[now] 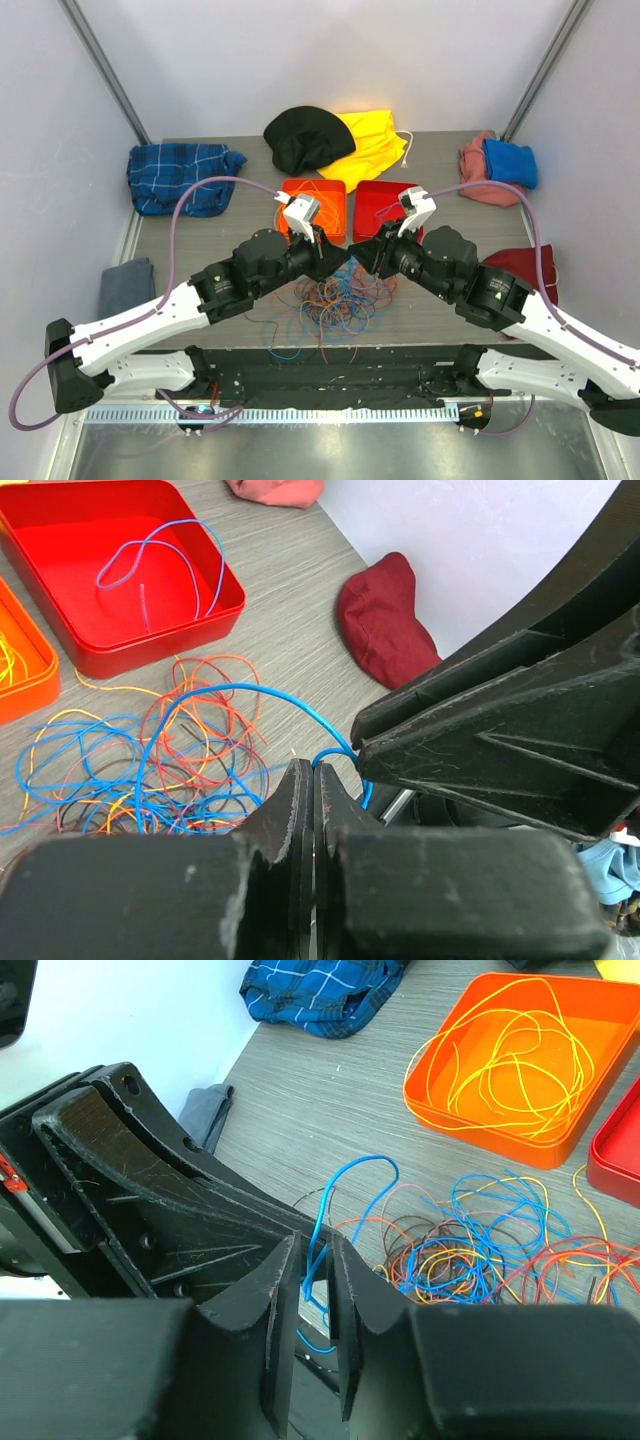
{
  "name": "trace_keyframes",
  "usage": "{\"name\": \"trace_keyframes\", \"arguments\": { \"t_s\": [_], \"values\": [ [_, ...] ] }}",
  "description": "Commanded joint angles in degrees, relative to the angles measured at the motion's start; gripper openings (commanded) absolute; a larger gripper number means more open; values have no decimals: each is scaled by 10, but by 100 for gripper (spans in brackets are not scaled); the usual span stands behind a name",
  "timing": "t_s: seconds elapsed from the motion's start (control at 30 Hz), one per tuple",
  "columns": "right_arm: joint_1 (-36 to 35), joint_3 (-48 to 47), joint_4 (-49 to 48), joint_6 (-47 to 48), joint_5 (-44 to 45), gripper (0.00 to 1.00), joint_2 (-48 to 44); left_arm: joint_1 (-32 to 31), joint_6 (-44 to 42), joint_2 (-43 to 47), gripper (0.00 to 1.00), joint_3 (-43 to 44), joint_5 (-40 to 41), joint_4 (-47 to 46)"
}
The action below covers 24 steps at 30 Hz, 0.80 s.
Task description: Untangle the cables
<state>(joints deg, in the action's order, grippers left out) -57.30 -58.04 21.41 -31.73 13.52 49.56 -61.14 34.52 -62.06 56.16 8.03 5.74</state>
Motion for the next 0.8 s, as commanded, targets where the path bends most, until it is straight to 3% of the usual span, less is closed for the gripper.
{"name": "trace_keyframes", "arguments": {
  "t_s": [0.0,0.37,0.77],
  "values": [
    [-1,1,-25,-4,-6,24,6,0,5,10,0,0,-6,-35],
    [-1,6,-23,-8,-10,23,8,0,5,20,0,0,-5,-40],
    [-1,-5,-10,-2,8,1,-7,-1,-1,22,0,-6,14,-33]
  ]
}}
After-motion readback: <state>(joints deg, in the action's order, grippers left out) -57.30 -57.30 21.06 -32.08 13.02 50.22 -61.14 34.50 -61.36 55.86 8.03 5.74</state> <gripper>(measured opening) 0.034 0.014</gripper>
